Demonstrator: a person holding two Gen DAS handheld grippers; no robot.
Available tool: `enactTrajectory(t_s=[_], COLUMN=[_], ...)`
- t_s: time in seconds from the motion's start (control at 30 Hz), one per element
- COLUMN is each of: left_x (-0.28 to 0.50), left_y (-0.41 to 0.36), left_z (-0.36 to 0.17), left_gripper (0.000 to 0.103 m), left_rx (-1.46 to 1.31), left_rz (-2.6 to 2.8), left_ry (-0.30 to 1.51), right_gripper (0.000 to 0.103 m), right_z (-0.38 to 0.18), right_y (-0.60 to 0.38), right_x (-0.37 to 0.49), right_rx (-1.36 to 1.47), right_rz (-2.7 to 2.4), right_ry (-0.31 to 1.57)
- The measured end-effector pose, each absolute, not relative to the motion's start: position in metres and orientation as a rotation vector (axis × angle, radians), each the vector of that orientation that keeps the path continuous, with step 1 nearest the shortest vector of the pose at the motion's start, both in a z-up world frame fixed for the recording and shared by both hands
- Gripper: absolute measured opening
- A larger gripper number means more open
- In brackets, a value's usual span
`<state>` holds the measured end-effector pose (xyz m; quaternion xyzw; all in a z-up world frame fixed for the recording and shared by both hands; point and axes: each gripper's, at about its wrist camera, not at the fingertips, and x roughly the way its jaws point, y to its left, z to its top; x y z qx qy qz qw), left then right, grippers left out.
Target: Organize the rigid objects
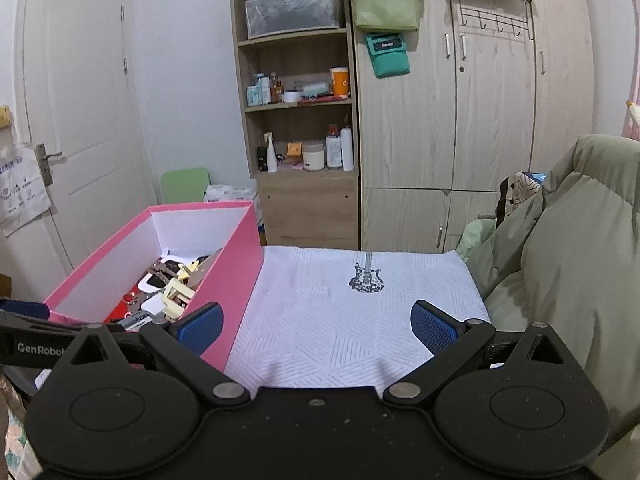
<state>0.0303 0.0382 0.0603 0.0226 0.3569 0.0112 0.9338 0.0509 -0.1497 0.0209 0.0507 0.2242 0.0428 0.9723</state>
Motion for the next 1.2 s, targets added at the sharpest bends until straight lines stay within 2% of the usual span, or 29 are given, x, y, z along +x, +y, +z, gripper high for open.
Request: enactTrajectory(t_s=[1.2], left_x=[0.0281], left_y=[0.0383], left_z=[0.0602], left_gripper=[0.103], left_rx=[0.076], left_rz=[0.063], left_ry=[0.714], right_gripper=[0.102], right_z=[0.0143], right_y=[-0.1529], right_x=[0.0544], right_rx=[0.079], right_rz=[0.030], right_ry=[0.494])
